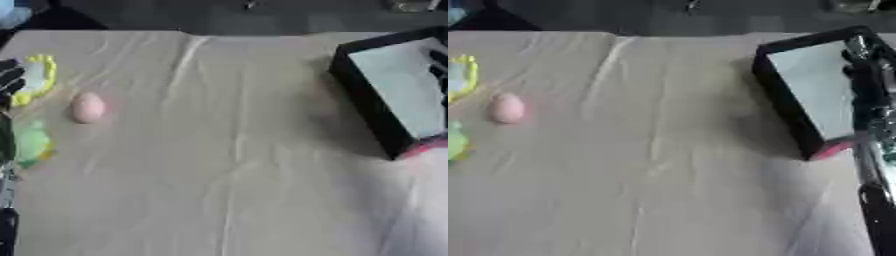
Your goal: Pick up the objects with one hand, pass them to the other hand, and then place them into the box on the other side of the table.
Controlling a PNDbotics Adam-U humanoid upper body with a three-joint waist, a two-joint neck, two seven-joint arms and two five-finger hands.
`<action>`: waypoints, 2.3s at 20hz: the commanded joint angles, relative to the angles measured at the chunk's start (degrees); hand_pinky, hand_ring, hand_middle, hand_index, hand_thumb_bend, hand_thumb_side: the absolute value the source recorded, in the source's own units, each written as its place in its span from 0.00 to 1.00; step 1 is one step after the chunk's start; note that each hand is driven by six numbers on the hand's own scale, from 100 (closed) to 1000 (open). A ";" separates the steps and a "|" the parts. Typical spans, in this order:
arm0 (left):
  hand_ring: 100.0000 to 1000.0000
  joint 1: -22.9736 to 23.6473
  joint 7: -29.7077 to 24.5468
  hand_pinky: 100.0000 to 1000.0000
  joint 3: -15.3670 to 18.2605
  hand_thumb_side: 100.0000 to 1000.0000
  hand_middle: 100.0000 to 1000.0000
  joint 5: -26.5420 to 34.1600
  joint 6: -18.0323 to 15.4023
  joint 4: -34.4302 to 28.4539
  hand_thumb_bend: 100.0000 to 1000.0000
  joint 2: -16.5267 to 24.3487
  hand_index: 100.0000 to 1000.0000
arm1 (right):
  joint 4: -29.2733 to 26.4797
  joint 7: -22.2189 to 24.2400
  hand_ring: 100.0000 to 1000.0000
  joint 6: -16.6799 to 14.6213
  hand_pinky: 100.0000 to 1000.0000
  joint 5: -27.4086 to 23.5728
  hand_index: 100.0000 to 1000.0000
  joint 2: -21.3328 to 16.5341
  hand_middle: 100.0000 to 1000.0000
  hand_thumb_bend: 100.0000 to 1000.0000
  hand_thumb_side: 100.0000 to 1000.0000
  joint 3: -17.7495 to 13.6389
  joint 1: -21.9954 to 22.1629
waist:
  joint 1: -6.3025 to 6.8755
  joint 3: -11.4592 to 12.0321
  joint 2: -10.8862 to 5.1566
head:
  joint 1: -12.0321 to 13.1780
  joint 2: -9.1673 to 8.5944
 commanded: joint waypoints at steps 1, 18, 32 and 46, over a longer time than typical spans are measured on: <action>0.75 -0.64 0.06 0.84 0.10 0.68 0.68 -0.13 -0.10 -0.65 0.29 1.52 0.87 | -0.62 -0.05 0.97 -0.14 1.00 -0.08 1.00 -1.23 0.96 0.00 0.74 -0.27 -1.05 | -0.06 -0.27 0.15 | -0.72 -0.06; 0.78 0.14 0.42 0.85 -2.96 0.51 0.71 -6.52 3.84 0.41 0.35 22.30 0.89 | -0.63 -0.22 0.97 -0.28 1.00 0.53 1.00 -2.39 0.96 0.00 0.73 -0.17 -0.80 | 1.83 0.02 -0.67 | 0.81 1.44; 0.85 -2.27 -24.18 0.89 -7.76 0.42 0.79 -18.28 10.21 9.54 0.56 37.64 0.85 | -0.60 0.16 0.97 -0.17 1.00 0.81 1.00 -3.14 0.96 0.00 0.72 0.32 -1.89 | 2.12 0.11 -0.74 | 1.50 1.04; 0.88 -2.11 -39.18 0.89 -9.69 0.44 0.84 -29.15 8.88 18.34 0.73 40.79 0.88 | -0.43 0.70 0.97 0.10 1.00 1.04 1.00 -3.32 0.96 0.00 0.72 0.85 -1.88 | 2.37 0.14 -0.71 | 2.61 1.67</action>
